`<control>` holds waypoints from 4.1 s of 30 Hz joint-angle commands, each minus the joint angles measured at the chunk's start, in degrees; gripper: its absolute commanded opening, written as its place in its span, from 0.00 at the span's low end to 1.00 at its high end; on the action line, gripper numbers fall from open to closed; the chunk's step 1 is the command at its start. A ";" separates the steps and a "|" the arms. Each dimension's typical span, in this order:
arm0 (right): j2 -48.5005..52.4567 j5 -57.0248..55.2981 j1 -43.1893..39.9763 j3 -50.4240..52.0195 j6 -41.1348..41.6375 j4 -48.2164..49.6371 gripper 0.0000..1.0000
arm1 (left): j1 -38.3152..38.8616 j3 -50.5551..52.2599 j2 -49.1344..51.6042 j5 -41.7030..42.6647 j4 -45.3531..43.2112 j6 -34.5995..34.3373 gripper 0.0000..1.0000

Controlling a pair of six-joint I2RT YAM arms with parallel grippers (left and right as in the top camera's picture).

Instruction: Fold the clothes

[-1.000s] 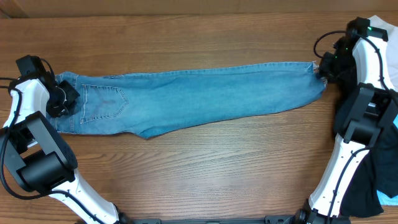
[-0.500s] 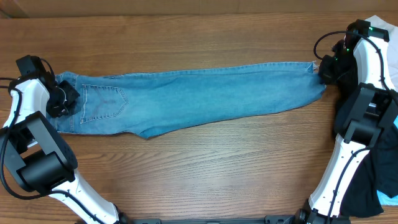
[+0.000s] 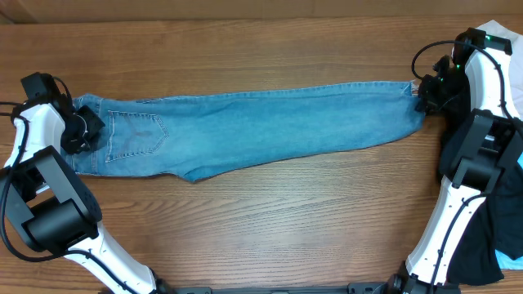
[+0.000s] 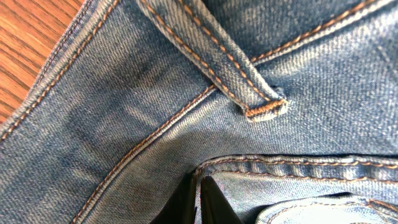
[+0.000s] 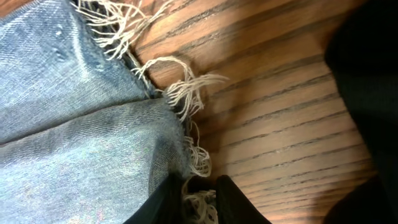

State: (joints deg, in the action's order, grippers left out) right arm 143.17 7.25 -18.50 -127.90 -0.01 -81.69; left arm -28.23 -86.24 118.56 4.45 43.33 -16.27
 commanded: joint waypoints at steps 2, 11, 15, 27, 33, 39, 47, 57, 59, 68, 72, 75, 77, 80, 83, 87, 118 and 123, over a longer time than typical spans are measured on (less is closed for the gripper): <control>-5.20 1.29 0.09 -0.11 -0.79 -0.15 0.23 | -0.24 -0.90 1.11 -0.59 0.00 1.11 0.08; -9.55 1.18 0.00 -0.07 -1.01 -0.37 0.24 | -0.24 -0.90 1.11 -0.59 0.15 1.11 0.08; -9.51 0.13 0.00 0.57 -1.55 -0.24 0.28 | -0.24 -0.90 1.11 -0.59 0.17 1.11 0.09; -9.49 -2.03 0.00 12.24 -1.51 7.89 0.24 | -0.24 -0.90 1.11 -0.57 0.15 1.11 0.09; -9.55 -2.05 0.00 11.89 0.04 8.37 0.04 | -0.24 -0.90 1.11 -0.57 0.15 1.11 0.09; -10.78 -0.66 0.00 8.26 0.22 4.28 0.04 | -0.24 -0.90 1.11 -0.57 0.13 1.11 0.09; -18.34 0.52 0.00 0.35 0.24 0.09 0.04 | -0.24 -0.90 1.11 -0.57 0.07 1.11 0.09; -20.15 0.20 0.00 -0.74 0.22 5.68 0.04 | -0.24 -0.90 1.11 -0.57 -0.02 1.11 0.09; -19.50 -0.15 0.00 -0.74 0.24 7.54 0.04 | -0.24 -0.90 1.11 -0.57 0.00 1.11 0.10; -12.63 -4.33 -0.02 -0.74 0.42 12.02 0.04 | -0.24 -0.90 1.11 -0.59 0.15 1.11 0.09; -8.04 -4.83 -0.02 -0.74 0.42 14.10 0.04 | -0.24 -0.90 1.11 -0.59 0.20 1.11 0.09; -5.11 -4.87 -0.17 -0.74 0.48 15.56 0.04 | -0.24 -0.90 1.11 -0.59 0.20 1.11 0.10; -3.41 -5.35 -0.31 -0.74 1.33 16.63 0.04 | -0.24 -0.90 1.11 -0.61 0.17 1.11 0.10; -1.16 -5.75 -0.61 -0.74 1.53 17.49 0.04 | -0.24 -0.90 1.11 -0.61 0.22 1.11 0.10; 0.28 -5.97 -0.76 -0.74 1.53 17.62 0.04 | -0.24 -0.90 1.11 -0.59 0.20 1.09 0.10; 1.86 -7.43 -0.98 -0.74 1.77 17.55 0.04 | -0.24 -0.90 1.11 -0.59 0.22 1.09 0.10; 0.09 19.89 -5.20 -0.74 -1.97 8.72 0.58 | -0.24 -0.90 1.11 -0.59 1.16 1.31 0.16; 0.11 20.52 -5.20 -0.74 -1.92 8.96 0.59 | -0.24 -0.90 1.11 -0.59 1.27 1.31 0.15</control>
State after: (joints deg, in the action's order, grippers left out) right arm 145.01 25.34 -23.94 -128.07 -1.10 -73.01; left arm -28.23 -86.24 118.58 4.34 44.42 -16.08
